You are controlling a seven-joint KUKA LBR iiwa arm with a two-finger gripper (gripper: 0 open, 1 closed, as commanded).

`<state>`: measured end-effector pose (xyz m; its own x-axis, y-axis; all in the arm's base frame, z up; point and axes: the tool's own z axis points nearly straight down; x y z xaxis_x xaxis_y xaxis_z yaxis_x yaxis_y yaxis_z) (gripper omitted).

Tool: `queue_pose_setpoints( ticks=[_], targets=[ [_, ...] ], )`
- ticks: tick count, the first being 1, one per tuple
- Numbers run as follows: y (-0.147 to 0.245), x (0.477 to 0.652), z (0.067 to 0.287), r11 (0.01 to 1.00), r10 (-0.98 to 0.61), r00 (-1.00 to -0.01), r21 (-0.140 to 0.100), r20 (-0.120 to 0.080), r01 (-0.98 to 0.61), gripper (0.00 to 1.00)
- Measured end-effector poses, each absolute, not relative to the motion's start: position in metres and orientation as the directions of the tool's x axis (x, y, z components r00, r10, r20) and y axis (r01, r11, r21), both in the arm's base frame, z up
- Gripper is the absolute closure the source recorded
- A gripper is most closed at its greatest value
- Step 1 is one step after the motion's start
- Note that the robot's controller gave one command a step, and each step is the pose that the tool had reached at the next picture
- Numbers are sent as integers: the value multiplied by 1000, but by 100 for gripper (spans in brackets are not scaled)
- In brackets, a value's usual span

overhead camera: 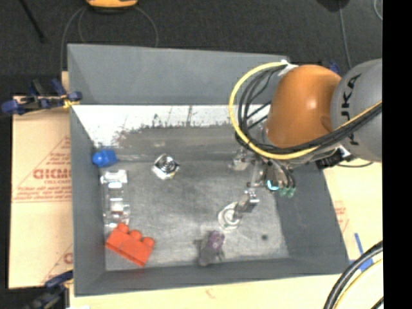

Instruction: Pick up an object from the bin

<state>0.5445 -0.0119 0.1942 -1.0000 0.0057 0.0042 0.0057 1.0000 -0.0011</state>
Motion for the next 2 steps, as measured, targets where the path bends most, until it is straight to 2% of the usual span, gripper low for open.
queue_pose_setpoints(
  ticks=[1,2],
  targets=[
    [-25,554,86,820,-573,-820,-4,-7,-573,0],
    [-54,560,101,585,-811,-585,-5,-3,-811,0]
  ],
)
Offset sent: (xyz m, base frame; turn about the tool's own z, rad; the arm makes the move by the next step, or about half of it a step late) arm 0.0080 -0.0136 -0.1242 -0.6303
